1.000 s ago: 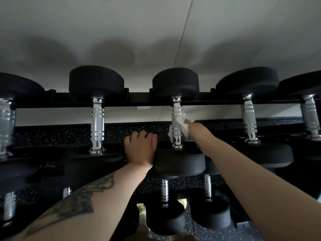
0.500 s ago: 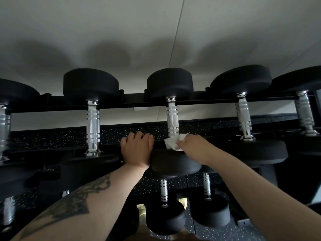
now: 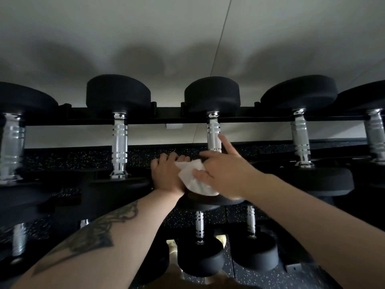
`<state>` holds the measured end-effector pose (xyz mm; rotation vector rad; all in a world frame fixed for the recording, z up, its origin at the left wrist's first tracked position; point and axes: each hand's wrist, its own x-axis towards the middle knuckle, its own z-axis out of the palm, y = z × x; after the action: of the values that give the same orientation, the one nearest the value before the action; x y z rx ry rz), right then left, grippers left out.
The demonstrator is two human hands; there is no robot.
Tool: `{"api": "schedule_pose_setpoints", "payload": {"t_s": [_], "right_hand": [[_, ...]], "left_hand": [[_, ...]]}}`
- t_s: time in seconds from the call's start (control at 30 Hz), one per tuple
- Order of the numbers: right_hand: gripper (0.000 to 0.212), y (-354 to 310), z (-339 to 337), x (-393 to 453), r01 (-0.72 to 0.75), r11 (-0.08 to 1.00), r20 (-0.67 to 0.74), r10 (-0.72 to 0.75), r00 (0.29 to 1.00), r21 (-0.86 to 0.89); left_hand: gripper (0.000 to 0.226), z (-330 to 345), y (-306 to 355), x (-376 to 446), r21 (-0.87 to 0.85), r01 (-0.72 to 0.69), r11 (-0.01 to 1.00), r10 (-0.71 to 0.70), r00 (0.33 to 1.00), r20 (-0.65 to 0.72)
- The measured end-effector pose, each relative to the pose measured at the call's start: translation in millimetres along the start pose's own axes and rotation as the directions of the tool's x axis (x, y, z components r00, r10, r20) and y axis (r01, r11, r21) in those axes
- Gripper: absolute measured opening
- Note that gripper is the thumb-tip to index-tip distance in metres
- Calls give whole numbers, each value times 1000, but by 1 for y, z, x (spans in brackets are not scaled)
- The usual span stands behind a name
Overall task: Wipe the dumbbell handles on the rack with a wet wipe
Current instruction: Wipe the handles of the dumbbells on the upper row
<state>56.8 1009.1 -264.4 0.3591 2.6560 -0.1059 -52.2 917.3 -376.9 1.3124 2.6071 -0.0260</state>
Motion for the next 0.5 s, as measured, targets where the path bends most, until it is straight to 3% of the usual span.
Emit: {"api": "schedule_pose_setpoints", "payload": {"t_s": [0.1,0.17,0.23,0.33,0.4,0.5], "right_hand": [[52,24,-5,-11,102,989,2,-103,995,108],[57,32,-6,-18,136,985,-29,-133,991,106],[53,43,-6,-15,189,982,-177,-189,966,-15],[29,59,-9,6,187,944,-339,-276,900,-274],[35,63,-11,22,92,974,-536,-191,822,-206],[37,56,-11,36,-61,994,-798,107,593,88]], "left_hand": [[36,4,-1,1,-20,19,1000,-20,999,-42],[49,1,1,0,-50,30,998,-34,996,-77],[51,2,1,2,-73,25,997,-31,997,-71],[48,0,0,3,-65,21,998,-29,993,-116],[48,5,0,3,-46,45,998,-52,984,-169],[47,8,0,3,-51,32,998,-41,983,-182]]}}
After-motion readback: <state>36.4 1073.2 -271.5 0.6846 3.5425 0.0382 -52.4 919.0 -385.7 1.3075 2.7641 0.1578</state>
